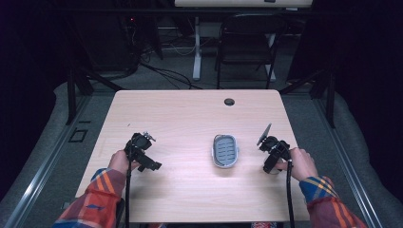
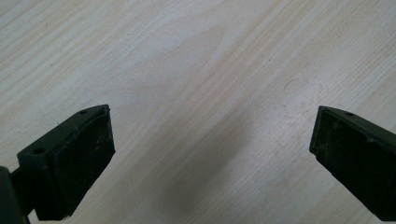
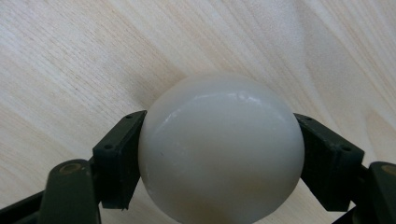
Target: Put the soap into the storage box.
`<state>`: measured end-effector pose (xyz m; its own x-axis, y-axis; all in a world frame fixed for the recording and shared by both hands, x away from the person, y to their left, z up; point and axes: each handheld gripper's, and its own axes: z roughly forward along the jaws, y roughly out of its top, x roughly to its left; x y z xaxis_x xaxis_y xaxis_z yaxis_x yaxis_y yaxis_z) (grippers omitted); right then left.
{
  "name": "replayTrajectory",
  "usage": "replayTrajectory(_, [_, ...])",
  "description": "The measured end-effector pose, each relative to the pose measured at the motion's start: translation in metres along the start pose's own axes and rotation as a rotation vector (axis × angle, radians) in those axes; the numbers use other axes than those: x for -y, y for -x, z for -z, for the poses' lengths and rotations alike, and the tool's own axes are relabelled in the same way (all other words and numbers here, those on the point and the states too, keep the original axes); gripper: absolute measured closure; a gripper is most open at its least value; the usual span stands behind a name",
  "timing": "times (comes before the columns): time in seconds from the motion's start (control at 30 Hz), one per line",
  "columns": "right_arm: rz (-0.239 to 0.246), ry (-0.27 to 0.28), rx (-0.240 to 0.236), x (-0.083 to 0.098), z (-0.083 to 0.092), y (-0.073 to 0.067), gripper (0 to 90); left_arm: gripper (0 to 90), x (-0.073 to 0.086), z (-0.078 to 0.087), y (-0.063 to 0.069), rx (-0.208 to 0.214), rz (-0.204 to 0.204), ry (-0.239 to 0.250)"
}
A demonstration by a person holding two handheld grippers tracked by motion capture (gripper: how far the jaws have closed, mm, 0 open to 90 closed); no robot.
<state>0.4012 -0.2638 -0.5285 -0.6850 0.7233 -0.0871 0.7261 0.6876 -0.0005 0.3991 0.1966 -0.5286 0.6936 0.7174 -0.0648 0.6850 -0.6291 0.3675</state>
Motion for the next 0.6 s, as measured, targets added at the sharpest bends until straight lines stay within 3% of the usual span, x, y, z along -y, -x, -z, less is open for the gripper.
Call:
replayTrajectory(0.13, [-0.013, 0.03, -0.01, 0.001, 0.002, -0.001, 23.7, 0.0, 0.0, 0.001, 0.0, -0.003, 0.0, 0.0])
replayTrajectory(0.5, [0.01, 0.013, 0.004, -0.002, 0.012, -0.004, 23.7, 0.0, 0.001, 0.001, 0.001, -0.003, -0.008, -0.002])
replayTrajectory(0.57, [-0.005, 0.029, 0.002, -0.002, 0.012, -0.005, 23.7, 0.0, 0.001, 0.001, 0.001, -0.003, -0.008, -0.003])
replayTrajectory(0.6, [0.022, -0.006, 0.006, -0.005, 0.015, -0.003, 23.7, 0.0, 0.001, 0.001, 0.001, -0.004, -0.007, -0.003])
